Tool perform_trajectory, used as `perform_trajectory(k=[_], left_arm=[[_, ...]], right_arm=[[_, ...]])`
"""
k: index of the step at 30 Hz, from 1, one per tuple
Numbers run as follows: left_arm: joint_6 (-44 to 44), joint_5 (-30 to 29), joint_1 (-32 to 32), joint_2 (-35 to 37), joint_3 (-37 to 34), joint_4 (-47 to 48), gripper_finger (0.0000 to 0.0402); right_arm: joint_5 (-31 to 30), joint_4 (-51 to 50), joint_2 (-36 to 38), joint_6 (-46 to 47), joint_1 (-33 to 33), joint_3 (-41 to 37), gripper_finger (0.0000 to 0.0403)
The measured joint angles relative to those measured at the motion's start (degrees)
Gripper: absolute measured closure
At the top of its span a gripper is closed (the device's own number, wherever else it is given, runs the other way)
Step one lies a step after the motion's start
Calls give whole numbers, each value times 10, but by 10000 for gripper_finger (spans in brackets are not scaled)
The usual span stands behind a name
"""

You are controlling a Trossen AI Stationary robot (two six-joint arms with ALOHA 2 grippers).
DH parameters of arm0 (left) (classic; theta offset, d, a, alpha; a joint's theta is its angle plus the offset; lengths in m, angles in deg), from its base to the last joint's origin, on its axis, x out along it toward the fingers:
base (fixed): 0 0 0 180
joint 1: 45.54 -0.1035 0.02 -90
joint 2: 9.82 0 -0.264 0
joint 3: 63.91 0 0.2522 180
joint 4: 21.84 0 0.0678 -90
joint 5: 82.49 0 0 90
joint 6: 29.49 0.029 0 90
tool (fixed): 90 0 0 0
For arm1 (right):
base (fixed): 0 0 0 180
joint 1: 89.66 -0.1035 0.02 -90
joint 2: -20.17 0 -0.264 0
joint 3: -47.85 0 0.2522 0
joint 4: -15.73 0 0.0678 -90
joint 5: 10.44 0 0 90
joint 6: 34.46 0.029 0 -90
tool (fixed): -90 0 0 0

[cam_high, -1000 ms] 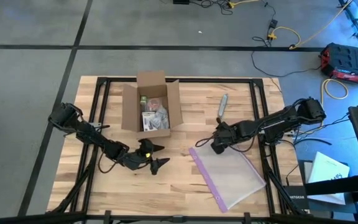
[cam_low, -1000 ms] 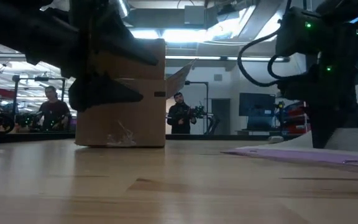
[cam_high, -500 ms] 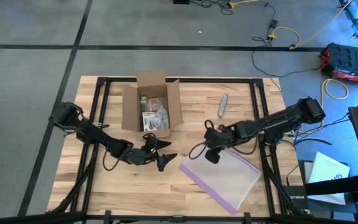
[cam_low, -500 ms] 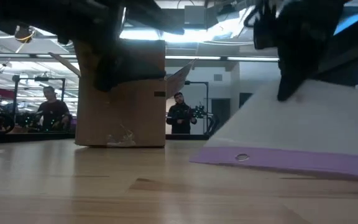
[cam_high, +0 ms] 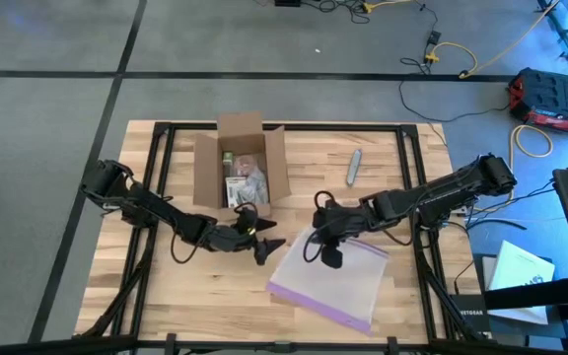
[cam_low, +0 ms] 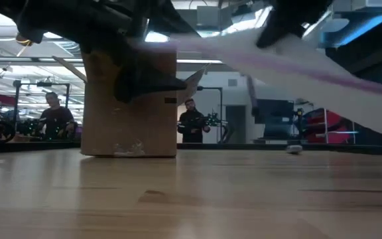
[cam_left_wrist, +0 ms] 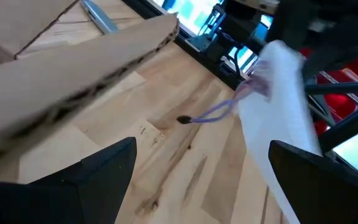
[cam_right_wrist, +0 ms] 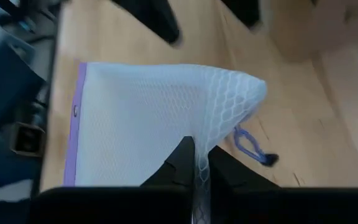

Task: Unpack boxes
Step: Open the zip bag

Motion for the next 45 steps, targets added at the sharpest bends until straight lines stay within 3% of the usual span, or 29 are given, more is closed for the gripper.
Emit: perform_trajectory(k=[4,9,20,28,32,40,45], left_arm=[[-11,4,-2,0,0,-1,49],[-9,116,-4,0,0,-36,49],[11,126,0,0,0,-32,49],[9,128,10,0,0,90,49],[12,128,9,0,0,57,49],[15,226,9,0,0,32,49],[-9,227,-2,0,0,28,49]], right_arm=[[-9,28,-4,-7,0,1,402],[-14,34,-10,-21,9,1,402],[-5,4,-11,-22,16,1,403],[10,-7,-11,-22,16,1,403],[10,-5,-11,-22,16,1,403],[10,-28,-11,-23,16,1,403],[10,-13,-11,-23,16,1,403]])
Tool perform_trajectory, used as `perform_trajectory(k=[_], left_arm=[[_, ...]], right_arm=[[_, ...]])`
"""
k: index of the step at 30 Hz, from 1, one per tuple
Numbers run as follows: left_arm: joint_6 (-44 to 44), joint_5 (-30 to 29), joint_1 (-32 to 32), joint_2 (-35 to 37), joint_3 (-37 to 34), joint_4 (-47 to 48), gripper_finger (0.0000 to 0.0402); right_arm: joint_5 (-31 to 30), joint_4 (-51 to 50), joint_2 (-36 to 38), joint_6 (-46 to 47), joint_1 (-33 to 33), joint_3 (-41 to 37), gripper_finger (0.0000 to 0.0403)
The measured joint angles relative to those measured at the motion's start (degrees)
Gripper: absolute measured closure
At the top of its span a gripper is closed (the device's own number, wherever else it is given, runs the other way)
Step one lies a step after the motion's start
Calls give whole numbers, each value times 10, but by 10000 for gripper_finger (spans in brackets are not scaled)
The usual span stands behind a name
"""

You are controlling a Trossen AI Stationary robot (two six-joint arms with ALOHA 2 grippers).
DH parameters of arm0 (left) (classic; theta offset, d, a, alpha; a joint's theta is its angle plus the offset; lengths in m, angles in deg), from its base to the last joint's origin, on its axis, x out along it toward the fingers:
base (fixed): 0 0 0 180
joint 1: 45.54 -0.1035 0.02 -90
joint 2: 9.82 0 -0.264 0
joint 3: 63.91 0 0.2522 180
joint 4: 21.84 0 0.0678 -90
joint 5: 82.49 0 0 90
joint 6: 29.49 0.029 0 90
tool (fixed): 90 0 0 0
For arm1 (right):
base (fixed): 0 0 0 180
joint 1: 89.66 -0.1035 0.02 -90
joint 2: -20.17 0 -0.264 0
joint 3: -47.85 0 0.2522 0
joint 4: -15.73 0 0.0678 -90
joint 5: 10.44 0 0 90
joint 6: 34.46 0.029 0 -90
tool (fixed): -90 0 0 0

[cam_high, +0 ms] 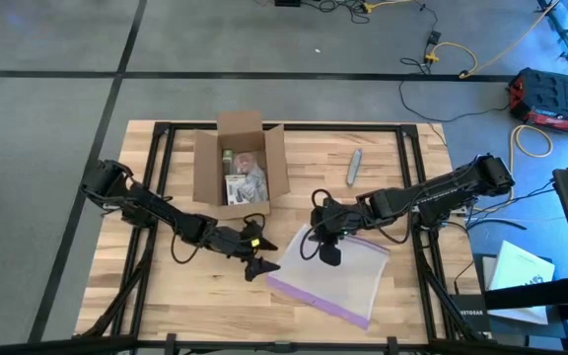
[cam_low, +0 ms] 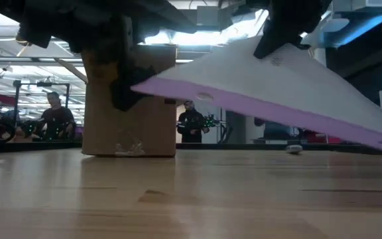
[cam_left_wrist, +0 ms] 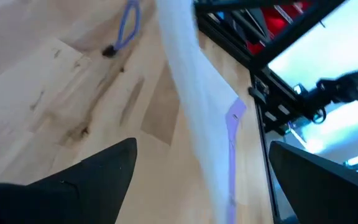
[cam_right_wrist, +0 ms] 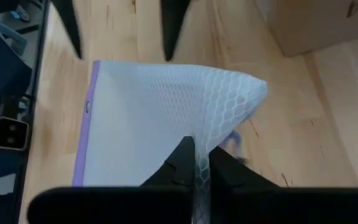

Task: Unpack boxes
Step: Open the zip bag

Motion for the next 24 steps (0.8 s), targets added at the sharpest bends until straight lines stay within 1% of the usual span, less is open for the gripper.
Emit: perform_trajectory(k=[9,12,19,21,24], left_arm=[[-7,-4,-41,0,0,-31,49],[-7,-15,-51,0,0,-29,49],[-6,-16,-73,0,0,-33,49],[8,-16,-75,0,-1,-46,49],[49,-19,-61,0,-1,-80,55]], right_arm=[[20,92,0,1,0,0,403],[30,97,0,2,0,0,403],[44,120,-3,2,0,0,403],[43,126,-6,2,0,0,402],[42,115,-6,2,0,0,394]])
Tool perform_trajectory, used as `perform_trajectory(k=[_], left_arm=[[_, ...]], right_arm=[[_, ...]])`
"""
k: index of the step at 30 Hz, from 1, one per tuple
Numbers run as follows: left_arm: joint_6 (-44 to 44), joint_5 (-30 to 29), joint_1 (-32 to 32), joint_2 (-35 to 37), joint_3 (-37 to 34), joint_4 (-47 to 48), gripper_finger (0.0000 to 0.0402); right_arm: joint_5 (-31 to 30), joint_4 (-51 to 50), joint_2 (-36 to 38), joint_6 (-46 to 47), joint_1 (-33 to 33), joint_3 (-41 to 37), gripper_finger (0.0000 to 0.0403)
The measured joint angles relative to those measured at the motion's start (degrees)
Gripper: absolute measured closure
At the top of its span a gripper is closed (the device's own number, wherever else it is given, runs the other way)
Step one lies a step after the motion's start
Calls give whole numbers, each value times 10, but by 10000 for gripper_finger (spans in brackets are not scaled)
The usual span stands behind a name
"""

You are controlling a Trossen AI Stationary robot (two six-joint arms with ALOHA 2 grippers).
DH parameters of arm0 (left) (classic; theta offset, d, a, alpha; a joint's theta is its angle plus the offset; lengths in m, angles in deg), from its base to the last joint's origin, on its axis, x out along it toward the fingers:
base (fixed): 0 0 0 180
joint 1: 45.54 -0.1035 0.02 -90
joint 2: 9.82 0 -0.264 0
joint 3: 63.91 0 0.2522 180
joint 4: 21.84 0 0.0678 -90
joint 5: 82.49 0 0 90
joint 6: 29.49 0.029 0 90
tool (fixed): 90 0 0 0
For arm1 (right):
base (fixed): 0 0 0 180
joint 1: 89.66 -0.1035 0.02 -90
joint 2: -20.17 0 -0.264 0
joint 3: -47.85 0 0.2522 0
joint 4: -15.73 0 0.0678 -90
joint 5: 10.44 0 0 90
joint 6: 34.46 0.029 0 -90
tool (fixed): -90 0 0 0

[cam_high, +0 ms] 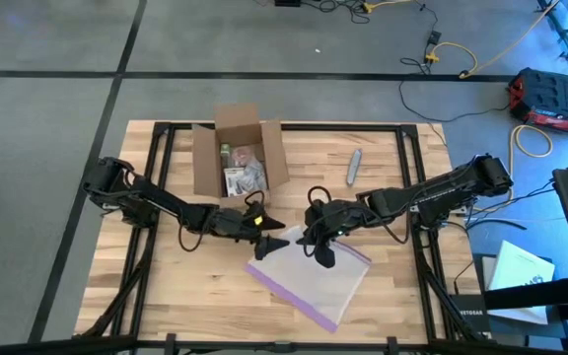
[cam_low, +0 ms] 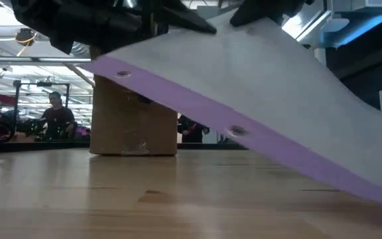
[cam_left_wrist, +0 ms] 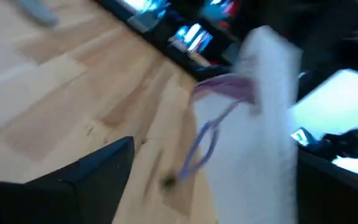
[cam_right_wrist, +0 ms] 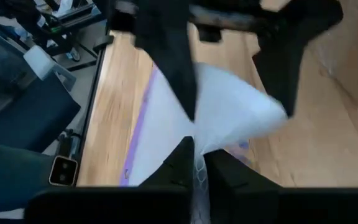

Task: Unpack boxes
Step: Open the zip bag

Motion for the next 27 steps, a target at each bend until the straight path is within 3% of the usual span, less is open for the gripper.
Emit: perform_trajectory(k=[4,8,17,27], left_arm=[[20,-1,26,0,0,-2,94],[18,0,43,0,0,34,161],[22,2,48,0,0,30,385],[49,62,54,0,0,55,401]], right_arm=[[-2,-22,8,-4,-1,0,367],[-19,-48,17,-14,-1,0,324],[-21,-37,20,-17,0,0,261],[-46,-89,121,-45,0,0,256]])
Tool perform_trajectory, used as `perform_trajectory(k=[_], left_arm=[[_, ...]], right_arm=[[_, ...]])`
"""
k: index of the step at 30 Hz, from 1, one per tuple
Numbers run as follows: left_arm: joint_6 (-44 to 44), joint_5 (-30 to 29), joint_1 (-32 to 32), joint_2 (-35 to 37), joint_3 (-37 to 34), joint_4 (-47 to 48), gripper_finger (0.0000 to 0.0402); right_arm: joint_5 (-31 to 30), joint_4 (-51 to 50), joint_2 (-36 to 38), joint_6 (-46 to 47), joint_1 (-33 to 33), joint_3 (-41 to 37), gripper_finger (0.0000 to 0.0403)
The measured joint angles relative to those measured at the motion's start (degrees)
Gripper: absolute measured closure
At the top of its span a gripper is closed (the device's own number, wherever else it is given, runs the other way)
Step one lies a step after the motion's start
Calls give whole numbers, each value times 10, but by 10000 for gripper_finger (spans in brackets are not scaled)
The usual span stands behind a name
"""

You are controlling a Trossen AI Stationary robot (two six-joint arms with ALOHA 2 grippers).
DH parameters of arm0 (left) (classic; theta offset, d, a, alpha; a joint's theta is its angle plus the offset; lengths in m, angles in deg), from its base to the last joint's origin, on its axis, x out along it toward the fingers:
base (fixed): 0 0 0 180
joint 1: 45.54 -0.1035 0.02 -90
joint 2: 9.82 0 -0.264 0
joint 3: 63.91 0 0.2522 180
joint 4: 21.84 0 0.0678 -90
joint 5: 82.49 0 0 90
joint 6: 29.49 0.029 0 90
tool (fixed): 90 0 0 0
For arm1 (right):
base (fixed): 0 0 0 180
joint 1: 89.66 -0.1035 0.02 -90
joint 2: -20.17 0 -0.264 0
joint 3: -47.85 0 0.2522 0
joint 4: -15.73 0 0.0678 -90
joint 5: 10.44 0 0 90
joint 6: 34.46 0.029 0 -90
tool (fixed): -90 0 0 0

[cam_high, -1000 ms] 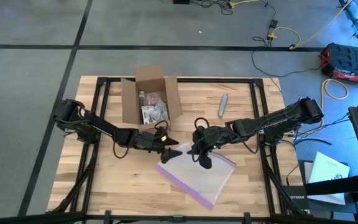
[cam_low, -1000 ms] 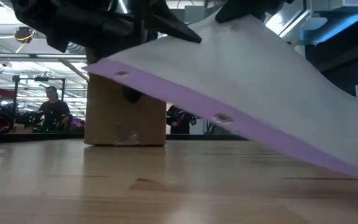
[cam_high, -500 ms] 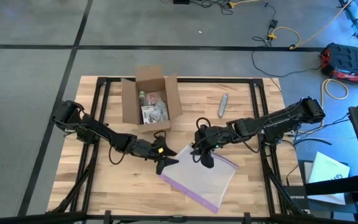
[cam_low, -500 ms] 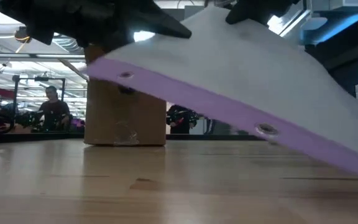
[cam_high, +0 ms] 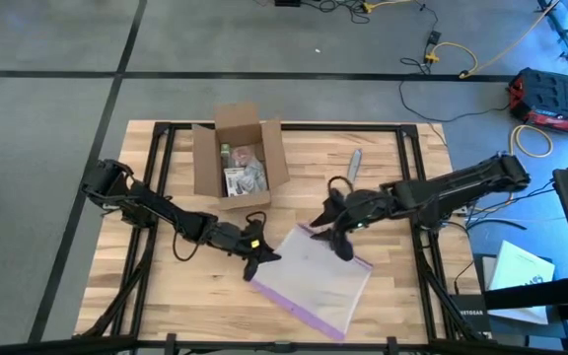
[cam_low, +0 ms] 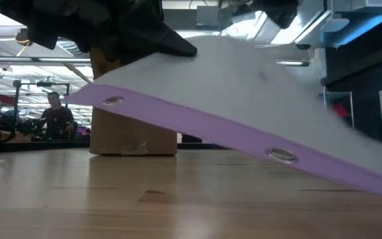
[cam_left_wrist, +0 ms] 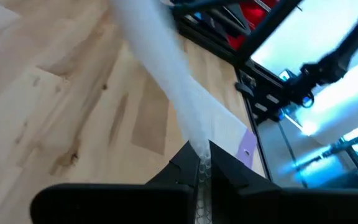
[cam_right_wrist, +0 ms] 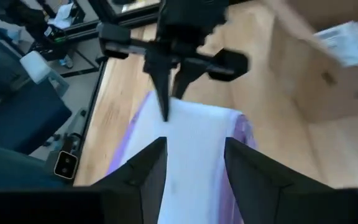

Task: Unpack boxes
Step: Open the zip bag

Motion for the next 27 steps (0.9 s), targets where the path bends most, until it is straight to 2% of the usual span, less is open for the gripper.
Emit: perform_trajectory(k=[6,12,15,19,24,27], left_arm=[[98,8,26,3,0,-3,402],[218,7,48,18,0,-5,401],[263,7,52,25,0,-3,401],[275,5,47,29,0,-5,401],[277,5,47,29,0,-5,401],[279,5,48,29,0,-5,401]], right_arm=[[-21,-121,44,13,0,0,256],[7,-183,36,45,0,-11,256],[65,-162,36,42,0,-28,256],[165,-106,36,44,0,-50,268],[185,-67,35,60,0,-82,288],[194,-9,35,81,0,-100,291]])
